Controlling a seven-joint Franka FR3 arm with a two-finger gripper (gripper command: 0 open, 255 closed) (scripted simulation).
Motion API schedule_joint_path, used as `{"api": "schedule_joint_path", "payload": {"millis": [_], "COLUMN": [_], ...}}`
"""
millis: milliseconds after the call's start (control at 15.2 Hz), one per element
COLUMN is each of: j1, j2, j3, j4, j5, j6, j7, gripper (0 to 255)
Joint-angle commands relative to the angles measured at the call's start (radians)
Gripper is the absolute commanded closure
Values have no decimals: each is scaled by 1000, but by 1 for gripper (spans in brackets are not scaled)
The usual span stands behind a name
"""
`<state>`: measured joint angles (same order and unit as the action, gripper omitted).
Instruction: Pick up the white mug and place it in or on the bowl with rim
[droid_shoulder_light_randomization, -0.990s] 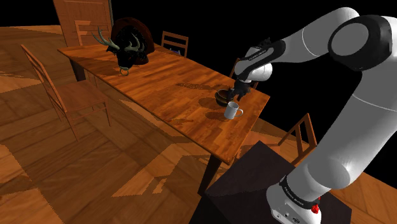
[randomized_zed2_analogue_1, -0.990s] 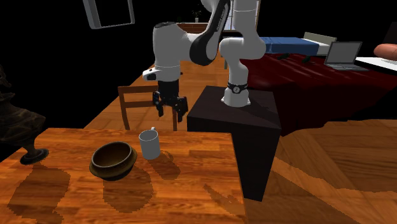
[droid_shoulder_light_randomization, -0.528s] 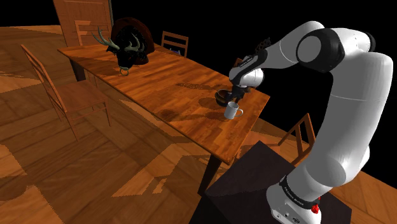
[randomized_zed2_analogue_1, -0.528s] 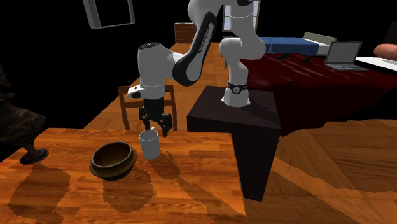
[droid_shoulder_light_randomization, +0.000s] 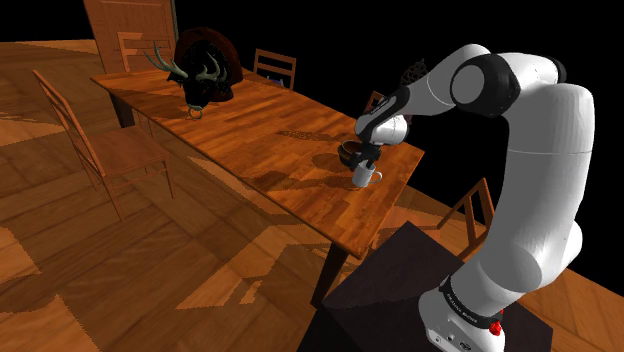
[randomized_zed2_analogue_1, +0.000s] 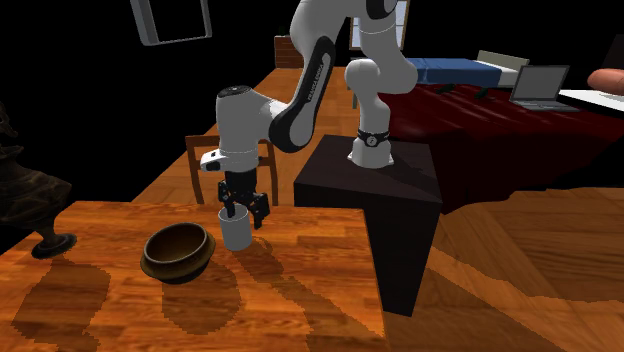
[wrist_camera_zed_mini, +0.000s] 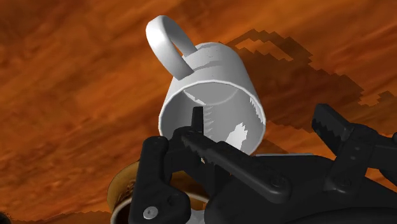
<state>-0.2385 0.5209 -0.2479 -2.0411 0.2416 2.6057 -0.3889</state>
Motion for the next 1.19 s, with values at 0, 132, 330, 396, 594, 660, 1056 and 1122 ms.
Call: {"api": "schedule_joint_path", "payload": {"millis": [0,132,330,396,594,660,1056,1122], "j1": [-2,-2,-2,-2,-2,-2,1,4], "j2": [5,5,5,5,5,5,-6,-17], "j3": [2,2,2,2,2,2,-2,-6], "j4": [2,2,2,2,2,2,0,-2], "j5": [2,2,2,2,2,2,-2,-7], "j6": [4,4,4,4,4,4,-6,-15], "j7": [-2,-2,-2,-2,-2,-2,1,4], "gripper": [0,0,0,255,255,255,255,255]}}
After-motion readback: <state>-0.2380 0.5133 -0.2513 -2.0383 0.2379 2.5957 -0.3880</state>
